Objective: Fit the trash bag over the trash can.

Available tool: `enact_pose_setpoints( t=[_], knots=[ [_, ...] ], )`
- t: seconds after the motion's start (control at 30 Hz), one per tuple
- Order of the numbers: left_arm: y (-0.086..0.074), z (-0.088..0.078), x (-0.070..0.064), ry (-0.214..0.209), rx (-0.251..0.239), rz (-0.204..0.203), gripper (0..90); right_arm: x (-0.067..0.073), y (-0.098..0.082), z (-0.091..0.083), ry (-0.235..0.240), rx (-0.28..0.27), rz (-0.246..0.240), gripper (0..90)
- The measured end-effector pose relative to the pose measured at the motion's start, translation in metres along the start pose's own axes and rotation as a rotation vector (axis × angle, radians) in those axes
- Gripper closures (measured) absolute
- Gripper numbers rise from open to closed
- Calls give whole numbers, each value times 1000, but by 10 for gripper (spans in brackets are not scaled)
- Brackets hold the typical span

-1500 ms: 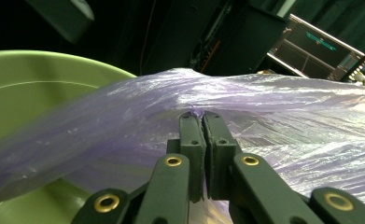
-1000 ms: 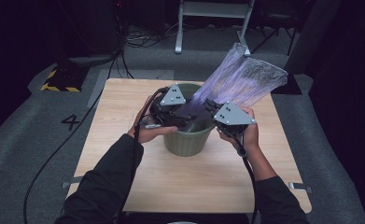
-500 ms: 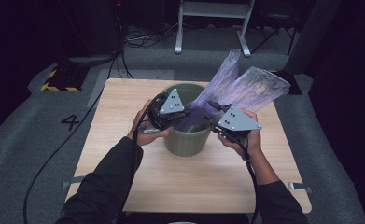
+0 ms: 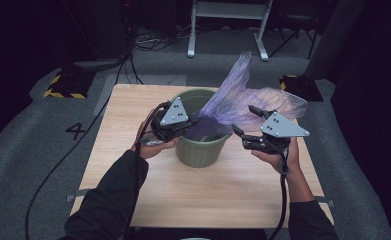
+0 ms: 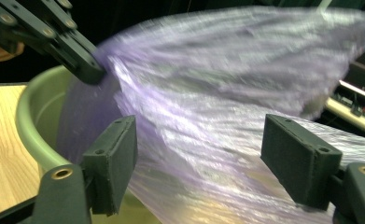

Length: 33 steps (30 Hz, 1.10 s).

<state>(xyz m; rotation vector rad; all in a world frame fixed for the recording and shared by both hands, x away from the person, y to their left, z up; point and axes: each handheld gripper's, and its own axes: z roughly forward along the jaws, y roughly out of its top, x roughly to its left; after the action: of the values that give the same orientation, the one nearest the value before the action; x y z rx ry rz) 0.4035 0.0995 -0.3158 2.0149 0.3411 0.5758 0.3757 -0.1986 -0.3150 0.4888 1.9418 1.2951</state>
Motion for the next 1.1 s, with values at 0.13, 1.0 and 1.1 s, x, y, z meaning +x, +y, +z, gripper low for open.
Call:
enact_pose_setpoints(
  t=[0.13,1.0,1.1],
  knots=[
    [-3,-2,-2,-3,-5,9,880,0,-5,4,12,16,8,364],
    [-2,-17,11,-23,-70,-162,254,30,7,12,91,36,-197,892],
    [6,-8,14,-39,-51,-177,223,34,8,13,87,39,-220,890]
  ],
)
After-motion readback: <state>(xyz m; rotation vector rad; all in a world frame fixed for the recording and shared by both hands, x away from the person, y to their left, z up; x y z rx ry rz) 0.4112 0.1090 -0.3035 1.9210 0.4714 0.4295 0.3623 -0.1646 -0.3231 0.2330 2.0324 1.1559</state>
